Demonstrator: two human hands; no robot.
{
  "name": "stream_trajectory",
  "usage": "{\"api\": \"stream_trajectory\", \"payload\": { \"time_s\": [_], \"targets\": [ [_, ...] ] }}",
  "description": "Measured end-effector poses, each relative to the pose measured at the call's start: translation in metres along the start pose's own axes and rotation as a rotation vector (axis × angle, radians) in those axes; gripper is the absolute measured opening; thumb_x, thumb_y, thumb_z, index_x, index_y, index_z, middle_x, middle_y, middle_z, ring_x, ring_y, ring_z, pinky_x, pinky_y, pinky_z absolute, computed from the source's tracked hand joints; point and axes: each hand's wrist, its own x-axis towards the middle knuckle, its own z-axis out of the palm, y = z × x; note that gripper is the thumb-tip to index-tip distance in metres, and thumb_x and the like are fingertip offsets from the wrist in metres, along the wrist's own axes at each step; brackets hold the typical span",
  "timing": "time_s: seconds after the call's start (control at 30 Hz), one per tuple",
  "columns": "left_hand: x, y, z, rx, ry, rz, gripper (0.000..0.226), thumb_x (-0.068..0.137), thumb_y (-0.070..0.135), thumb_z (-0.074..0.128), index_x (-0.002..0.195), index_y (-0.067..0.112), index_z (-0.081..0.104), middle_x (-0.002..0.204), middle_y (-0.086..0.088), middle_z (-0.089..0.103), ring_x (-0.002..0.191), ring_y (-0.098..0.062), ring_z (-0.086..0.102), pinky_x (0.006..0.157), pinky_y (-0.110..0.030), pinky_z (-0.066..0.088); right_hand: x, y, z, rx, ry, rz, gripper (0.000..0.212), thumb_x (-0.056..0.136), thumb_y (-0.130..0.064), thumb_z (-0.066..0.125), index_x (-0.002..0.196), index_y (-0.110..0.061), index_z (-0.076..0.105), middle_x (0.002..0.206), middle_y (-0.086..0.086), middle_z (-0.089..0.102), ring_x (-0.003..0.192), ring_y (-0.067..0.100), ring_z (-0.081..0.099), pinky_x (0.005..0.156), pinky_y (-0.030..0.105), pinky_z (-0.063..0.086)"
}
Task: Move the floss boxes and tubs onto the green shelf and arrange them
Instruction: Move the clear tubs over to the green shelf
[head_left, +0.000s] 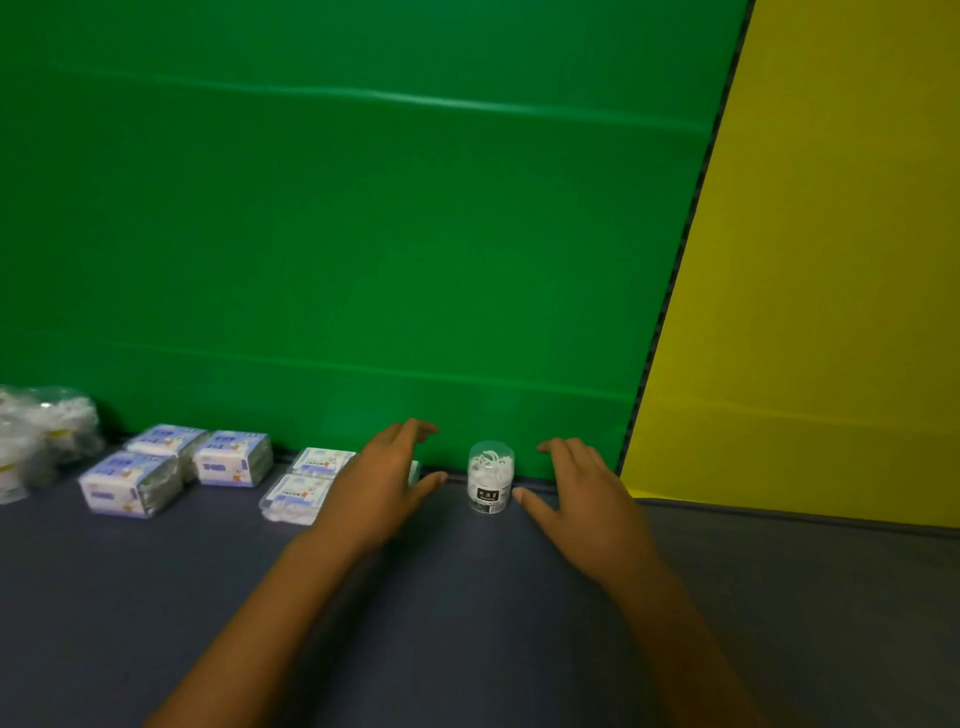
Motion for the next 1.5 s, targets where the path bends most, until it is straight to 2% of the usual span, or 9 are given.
{"api": "stream_trajectory", "payload": {
  "time_s": [0.17,0.43,0.7,0.9,1.1,1.3,1.5],
  "targets": [
    [-0.035,-0.017,-0.045,0.252,-0.006,-0.049,0.051,0.089,0.053,0.053,0.131,0.025,0.045,0.126,-0.001,0.057,0.115,-0.022,0.052,0.091,-0.036,0.045,0.0,-0.045,-0.001,-0.028,0.003,-0.047,0.057,0.093,-0.055,0.051,0.138,-0.021,0.041,0.131,-0.002,0.048,0.12,0.02,0.046,0.094,0.035,0.044],
    [-0.114,-0.078,-0.114,0.377,0.066,-0.166,0.058,0.089,0.058,0.049,0.134,0.022,0.043,0.126,-0.006,0.057,0.114,-0.028,0.054,0.087,-0.038,0.045,-0.012,-0.149,0.017,-0.025,-0.011,-0.152,0.06,0.094,-0.059,0.046,0.138,-0.019,0.04,0.132,0.0,0.048,0.122,0.022,0.046,0.097,0.037,0.043],
    [-0.248,-0.173,-0.222,0.396,0.122,-0.33,0.054,0.087,0.06,0.051,0.129,0.025,0.047,0.122,-0.002,0.059,0.112,-0.023,0.055,0.089,-0.04,0.049,-0.04,-0.32,0.039,0.062,-0.064,-0.321,0.061,0.095,-0.062,0.042,0.14,-0.021,0.038,0.138,0.0,0.044,0.126,0.022,0.042,0.101,0.036,0.041],
    [-0.342,-0.221,-0.292,0.502,0.179,-0.481,0.056,0.085,0.061,0.051,0.127,0.024,0.047,0.119,-0.002,0.06,0.108,-0.025,0.056,0.082,-0.039,0.05,-0.065,-0.437,0.062,0.181,-0.119,-0.445,0.061,0.093,-0.063,0.044,0.139,-0.023,0.038,0.139,-0.001,0.043,0.127,0.02,0.041,0.1,0.037,0.043],
    [-0.379,-0.259,-0.357,0.564,0.246,-0.576,0.053,0.086,0.062,0.048,0.124,0.024,0.046,0.109,0.002,0.059,0.1,-0.021,0.057,0.075,-0.035,0.049,-0.053,-0.533,0.074,0.225,-0.09,-0.587,0.061,0.094,-0.063,0.043,0.14,-0.023,0.037,0.138,-0.003,0.043,0.126,0.02,0.041,0.099,0.035,0.042],
    [-0.409,-0.315,-0.39,0.587,0.294,-0.655,0.049,0.085,0.063,0.048,0.119,0.027,0.048,0.11,0.005,0.06,0.101,-0.016,0.057,0.08,-0.034,0.051,-0.035,-0.606,0.11,0.259,-0.121,-0.663,0.059,0.093,-0.063,0.044,0.136,-0.023,0.04,0.131,-0.004,0.045,0.122,0.019,0.042,0.093,0.033,0.043],
    [-0.419,-0.381,-0.424,0.642,0.281,-0.739,0.05,0.087,0.061,0.047,0.123,0.026,0.046,0.116,0.003,0.057,0.106,-0.017,0.055,0.085,-0.034,0.05,0.002,-0.697,0.151,0.371,-0.111,-0.721,0.059,0.093,-0.062,0.047,0.138,-0.024,0.039,0.135,-0.005,0.044,0.126,0.018,0.042,0.096,0.033,0.042]
  ]
}}
